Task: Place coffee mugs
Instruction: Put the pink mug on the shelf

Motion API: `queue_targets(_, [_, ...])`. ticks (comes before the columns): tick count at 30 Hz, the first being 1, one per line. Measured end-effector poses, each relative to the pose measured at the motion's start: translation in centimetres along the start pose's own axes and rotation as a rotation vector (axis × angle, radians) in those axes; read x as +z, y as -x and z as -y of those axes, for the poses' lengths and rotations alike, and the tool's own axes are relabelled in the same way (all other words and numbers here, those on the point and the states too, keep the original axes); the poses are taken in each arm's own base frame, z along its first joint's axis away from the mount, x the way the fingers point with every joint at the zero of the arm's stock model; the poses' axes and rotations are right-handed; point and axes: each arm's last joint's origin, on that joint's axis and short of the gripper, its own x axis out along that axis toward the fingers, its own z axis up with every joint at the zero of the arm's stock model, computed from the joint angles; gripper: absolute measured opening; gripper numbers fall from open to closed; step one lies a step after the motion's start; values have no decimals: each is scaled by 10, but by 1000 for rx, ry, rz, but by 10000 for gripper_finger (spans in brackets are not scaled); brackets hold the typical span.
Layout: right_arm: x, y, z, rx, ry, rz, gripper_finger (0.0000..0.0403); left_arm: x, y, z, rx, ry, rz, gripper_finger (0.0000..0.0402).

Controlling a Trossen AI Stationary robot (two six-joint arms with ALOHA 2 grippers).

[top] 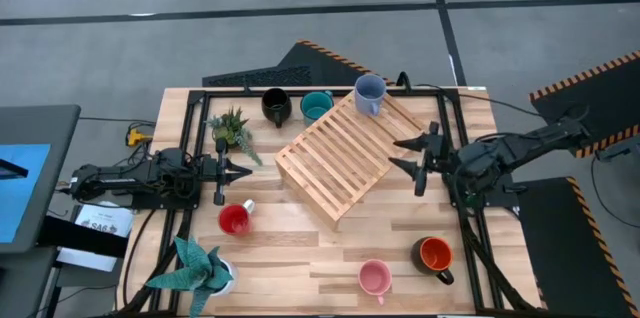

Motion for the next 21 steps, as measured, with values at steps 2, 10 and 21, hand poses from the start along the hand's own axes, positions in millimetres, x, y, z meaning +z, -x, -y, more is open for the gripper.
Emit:
queue_targets(2, [1,0,-1,5,24,7,240,0,0,0,1,0,-1,0])
queue_targets(10, [2,0,1,-2,-58,16,240,0,0,0,0,0,-1,0])
queue_targets(21, [5,-1,0,3,-73,39,240,0,0,0,0,0,-1,0])
